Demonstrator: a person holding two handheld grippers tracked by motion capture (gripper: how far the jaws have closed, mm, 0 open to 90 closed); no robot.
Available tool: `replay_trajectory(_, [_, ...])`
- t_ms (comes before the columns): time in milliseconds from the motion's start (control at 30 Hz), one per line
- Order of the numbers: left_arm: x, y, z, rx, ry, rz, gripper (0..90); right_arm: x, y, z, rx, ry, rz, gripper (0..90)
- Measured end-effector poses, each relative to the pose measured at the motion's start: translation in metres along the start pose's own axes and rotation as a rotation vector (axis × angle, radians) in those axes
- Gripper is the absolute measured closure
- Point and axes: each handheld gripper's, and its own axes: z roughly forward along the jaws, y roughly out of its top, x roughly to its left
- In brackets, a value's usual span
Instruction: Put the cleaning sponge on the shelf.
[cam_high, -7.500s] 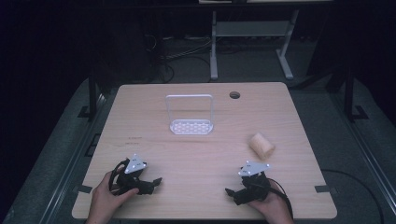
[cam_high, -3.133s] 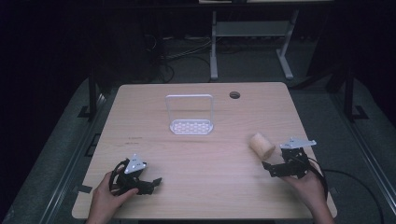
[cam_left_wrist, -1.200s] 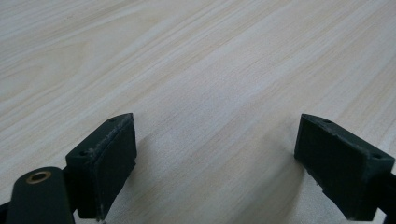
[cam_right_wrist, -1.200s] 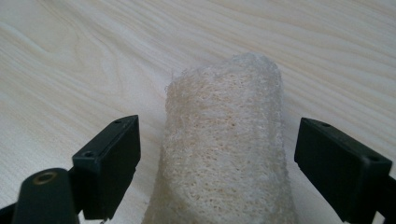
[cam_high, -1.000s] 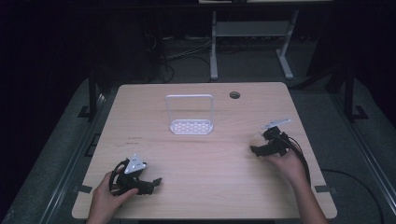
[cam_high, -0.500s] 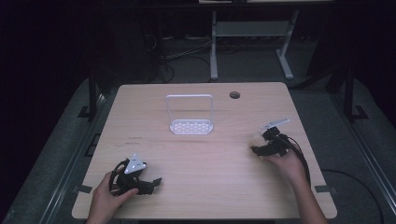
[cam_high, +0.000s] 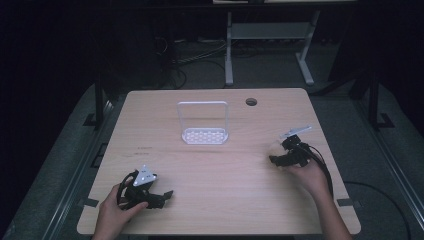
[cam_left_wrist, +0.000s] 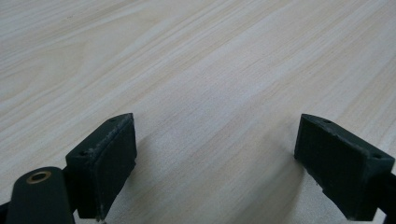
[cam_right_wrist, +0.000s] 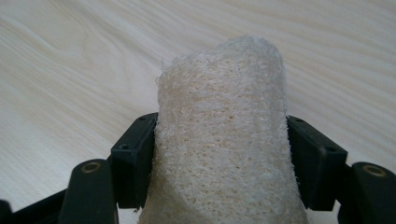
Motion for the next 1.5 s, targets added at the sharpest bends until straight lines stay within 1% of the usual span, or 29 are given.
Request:
replay_trajectory(67, [0.0,0.0,0.0,-0.002,0.0,-0.003,12.2,0.002,0.003,-0.003,-0.011,0.009,-0.003,32.2])
replay_trajectory(100, [0.0,0.0,0.0,-0.004,0.0,-0.005,12.2,0.004,0.006,-0.006,-0.018,0.008,-0.014,32.2])
replay_trajectory(300, [0.0,0.0,0.0,-0.003,0.0,0.0,12.2,0.008,0.012,-0.011,-0.031,0.015,-0.025,32.2])
replay_trajectory(533, [0.0,0.0,0.0,-0.002,0.0,0.0,12.2,0.013,0.016,-0.01,-0.03,0.027,-0.035,32.2])
replay_trajectory(900, [0.0,0.0,0.0,-0.003,0.0,0.0,12.2,0.024,0.028,-0.007,-0.044,0.045,-0.073,32.2])
replay_trajectory(1067, [0.0,0.0,0.0,0.001,-0.001,0.001,12.2,0.03,0.034,-0.004,-0.041,0.059,-0.087,32.2])
replay_trajectory(1167, [0.0,0.0,0.0,0.0,0.0,0.0,12.2,0.033,0.038,-0.003,-0.044,0.064,-0.104,32.2])
replay_trajectory(1500, [0.0,0.0,0.0,0.0,0.0,0.0,12.2,0.043,0.048,0.0,-0.054,0.09,-0.124,32.2])
